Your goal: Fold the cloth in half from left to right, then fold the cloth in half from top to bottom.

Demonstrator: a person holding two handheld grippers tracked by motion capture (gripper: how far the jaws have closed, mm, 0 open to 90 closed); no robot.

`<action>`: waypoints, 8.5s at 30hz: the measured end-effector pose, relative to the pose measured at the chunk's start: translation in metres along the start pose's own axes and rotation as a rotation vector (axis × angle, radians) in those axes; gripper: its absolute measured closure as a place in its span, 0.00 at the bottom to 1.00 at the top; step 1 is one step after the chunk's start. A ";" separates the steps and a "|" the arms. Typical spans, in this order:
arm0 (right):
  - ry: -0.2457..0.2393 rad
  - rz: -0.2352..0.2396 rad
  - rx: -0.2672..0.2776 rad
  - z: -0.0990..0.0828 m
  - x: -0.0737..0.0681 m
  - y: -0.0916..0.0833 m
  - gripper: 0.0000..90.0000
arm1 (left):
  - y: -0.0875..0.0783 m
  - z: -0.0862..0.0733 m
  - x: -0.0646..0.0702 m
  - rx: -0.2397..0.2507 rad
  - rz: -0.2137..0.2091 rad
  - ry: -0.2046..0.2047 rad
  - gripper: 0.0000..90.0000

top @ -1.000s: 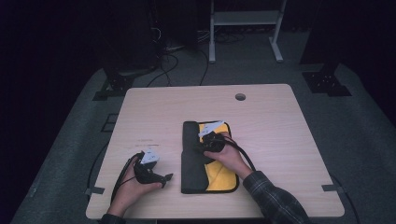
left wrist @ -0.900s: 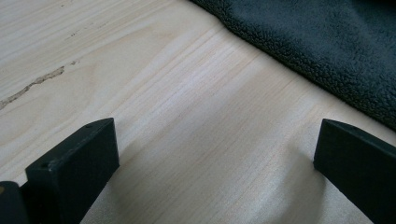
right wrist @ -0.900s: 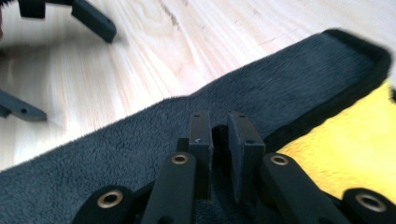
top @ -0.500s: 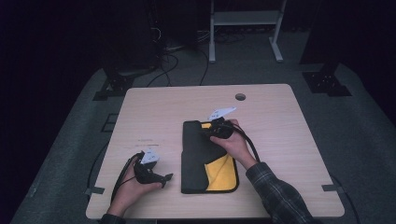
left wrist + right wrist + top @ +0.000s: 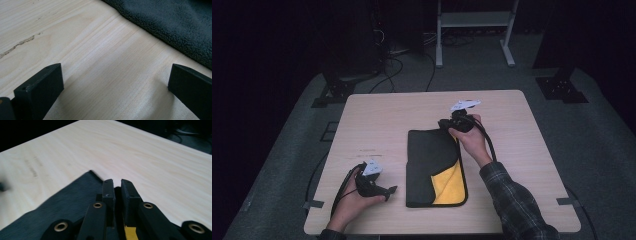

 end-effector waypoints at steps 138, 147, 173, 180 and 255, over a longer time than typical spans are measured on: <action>-0.149 0.234 -0.214 -0.145 -0.113 -0.102 0.88 | 0.000 0.000 0.000 -0.002 0.000 0.002 0.00; -0.146 0.219 -0.270 -0.164 -0.107 -0.119 0.80 | 0.000 0.000 0.000 -0.002 0.000 0.001 0.00; -0.147 0.110 -0.163 -0.151 -0.093 -0.111 0.41 | -0.002 0.008 -0.006 0.017 -0.023 -0.023 0.15; -0.104 0.102 -0.130 -0.131 -0.072 -0.104 0.42 | 0.002 0.031 -0.014 0.050 -0.027 -0.024 0.26; 0.070 0.060 -0.183 -0.060 0.042 0.030 0.90 | 0.114 0.133 -0.065 -0.020 -0.075 -0.117 0.91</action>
Point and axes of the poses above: each handheld gripper's, and its own axes: y roughly forward along the jaws, z roughly out of its top, x roughly to its right, the point moved 8 cm from there along y, roughly forward along the jaws, and after that the axes turned 2 degrees about z, right-handed, at the moved point
